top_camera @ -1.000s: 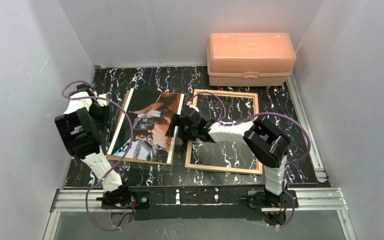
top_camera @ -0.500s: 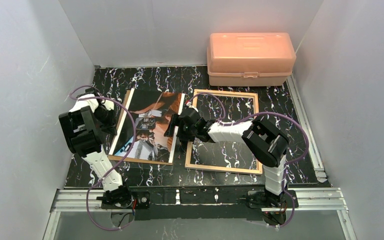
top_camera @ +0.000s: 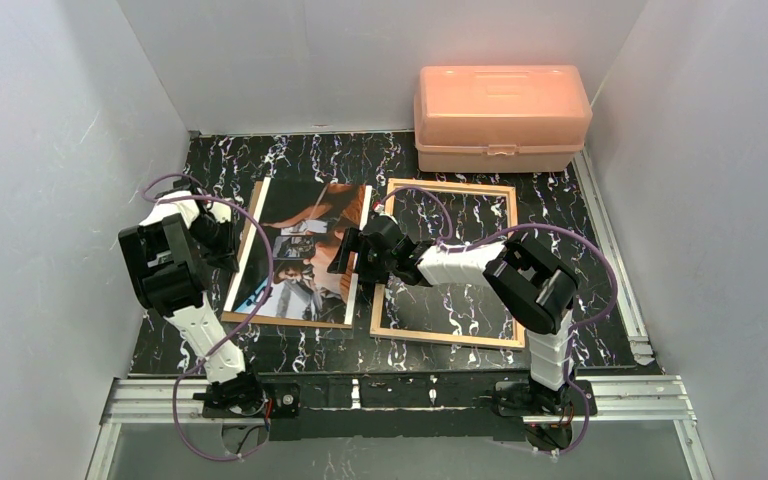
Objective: Put the photo into the frame
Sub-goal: Pick up the photo frame item at the center of the board.
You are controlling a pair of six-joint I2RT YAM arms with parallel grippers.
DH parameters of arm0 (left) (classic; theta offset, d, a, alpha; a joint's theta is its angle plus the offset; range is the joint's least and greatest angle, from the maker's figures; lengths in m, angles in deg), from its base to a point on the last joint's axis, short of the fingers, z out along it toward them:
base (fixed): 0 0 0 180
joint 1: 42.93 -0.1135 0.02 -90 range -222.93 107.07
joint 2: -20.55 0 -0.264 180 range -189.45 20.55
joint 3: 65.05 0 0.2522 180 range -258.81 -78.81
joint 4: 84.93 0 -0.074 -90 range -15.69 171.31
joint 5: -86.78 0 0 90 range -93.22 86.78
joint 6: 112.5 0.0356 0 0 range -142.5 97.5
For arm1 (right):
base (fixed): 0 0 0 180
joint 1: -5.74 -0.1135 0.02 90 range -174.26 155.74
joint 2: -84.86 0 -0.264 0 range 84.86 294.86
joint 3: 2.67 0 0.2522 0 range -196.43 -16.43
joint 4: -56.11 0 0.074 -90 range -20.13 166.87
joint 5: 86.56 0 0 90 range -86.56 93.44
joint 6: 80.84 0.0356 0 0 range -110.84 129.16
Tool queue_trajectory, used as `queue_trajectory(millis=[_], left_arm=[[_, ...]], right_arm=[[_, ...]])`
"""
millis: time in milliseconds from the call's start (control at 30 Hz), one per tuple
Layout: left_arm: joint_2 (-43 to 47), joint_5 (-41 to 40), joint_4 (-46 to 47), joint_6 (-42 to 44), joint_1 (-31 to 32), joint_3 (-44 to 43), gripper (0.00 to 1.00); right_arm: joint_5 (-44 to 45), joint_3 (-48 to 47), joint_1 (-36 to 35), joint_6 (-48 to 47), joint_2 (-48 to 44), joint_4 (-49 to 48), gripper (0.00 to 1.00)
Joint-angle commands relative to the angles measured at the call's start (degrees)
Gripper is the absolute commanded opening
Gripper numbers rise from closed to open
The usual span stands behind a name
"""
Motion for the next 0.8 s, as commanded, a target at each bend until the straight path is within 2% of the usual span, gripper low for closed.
queue_trajectory(millis=[0,167,300,433,767], left_arm=[[1.27,2.09,-1.28,0.32,0.86,2.74,0.15],[-0.05,0.18,-0.69,-0.11,0.95,2.98,0.15],[0.56,-4.08,-0.39,-0.59,1.18,3.00,0.15],[1.25,-4.16,-0.78,-0.44,1.20,3.34,0.15],[2.46,-1.57,-2.23,0.20,1.18,3.23,0.15]], right_arm=[[-1.55,1.59,-0.39,0.32,-0.64,1.07,0.96],[-2.36,1.36,-0.40,-0.09,-2.60,2.69,0.97],[-2.18,-0.33,-0.87,-0.32,-4.17,10.09,0.98],[-0.52,-0.92,-2.71,-0.14,-7.31,18.69,0.99],[-6.44,-2.33,-9.41,3.88,-4.75,23.18,0.99]])
